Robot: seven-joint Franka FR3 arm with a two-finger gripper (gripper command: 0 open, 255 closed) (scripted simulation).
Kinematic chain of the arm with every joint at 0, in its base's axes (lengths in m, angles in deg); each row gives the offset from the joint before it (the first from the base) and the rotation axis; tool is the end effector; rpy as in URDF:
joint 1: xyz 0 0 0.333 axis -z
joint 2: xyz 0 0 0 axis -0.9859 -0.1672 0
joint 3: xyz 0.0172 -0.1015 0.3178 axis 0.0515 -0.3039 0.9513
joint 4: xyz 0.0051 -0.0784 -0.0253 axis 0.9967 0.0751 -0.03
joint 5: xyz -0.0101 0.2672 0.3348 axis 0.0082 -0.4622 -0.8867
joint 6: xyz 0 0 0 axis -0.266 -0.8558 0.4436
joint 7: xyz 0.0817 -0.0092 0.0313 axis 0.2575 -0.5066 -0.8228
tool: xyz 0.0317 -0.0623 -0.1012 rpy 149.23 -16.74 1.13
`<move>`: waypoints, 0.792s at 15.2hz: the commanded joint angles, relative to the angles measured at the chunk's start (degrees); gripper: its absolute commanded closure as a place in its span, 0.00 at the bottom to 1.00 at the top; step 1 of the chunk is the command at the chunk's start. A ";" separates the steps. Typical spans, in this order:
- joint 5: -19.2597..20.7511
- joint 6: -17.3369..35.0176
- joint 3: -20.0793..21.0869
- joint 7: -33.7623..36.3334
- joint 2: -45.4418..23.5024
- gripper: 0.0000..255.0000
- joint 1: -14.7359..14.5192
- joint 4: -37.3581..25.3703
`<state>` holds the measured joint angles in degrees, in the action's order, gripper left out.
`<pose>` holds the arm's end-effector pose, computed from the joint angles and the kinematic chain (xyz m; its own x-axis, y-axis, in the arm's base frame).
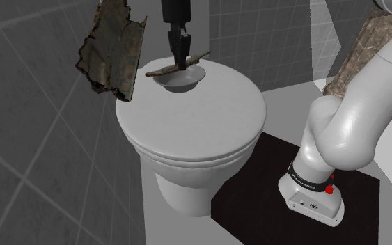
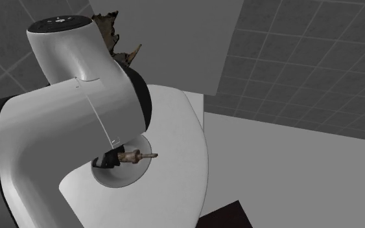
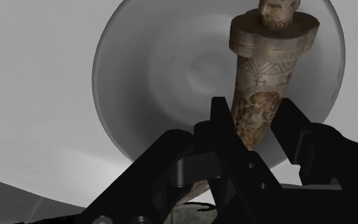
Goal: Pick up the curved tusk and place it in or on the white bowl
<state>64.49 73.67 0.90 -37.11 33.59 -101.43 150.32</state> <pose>0.4738 0.1459 0.6408 0.4716 0.8786 0.0749 0.8807 -0.4649 -0.0909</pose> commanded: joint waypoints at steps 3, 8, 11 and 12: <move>0.03 2.41 0.02 -0.22 0.50 1.00 0.03 2.88; 0.03 2.41 0.02 -0.22 0.49 1.00 0.03 2.87; 0.03 2.41 0.02 -0.22 0.49 0.00 0.03 2.87; 0.03 2.41 0.02 -0.22 0.49 0.00 0.03 2.87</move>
<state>64.52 76.07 0.92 -37.33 34.08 -101.40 153.19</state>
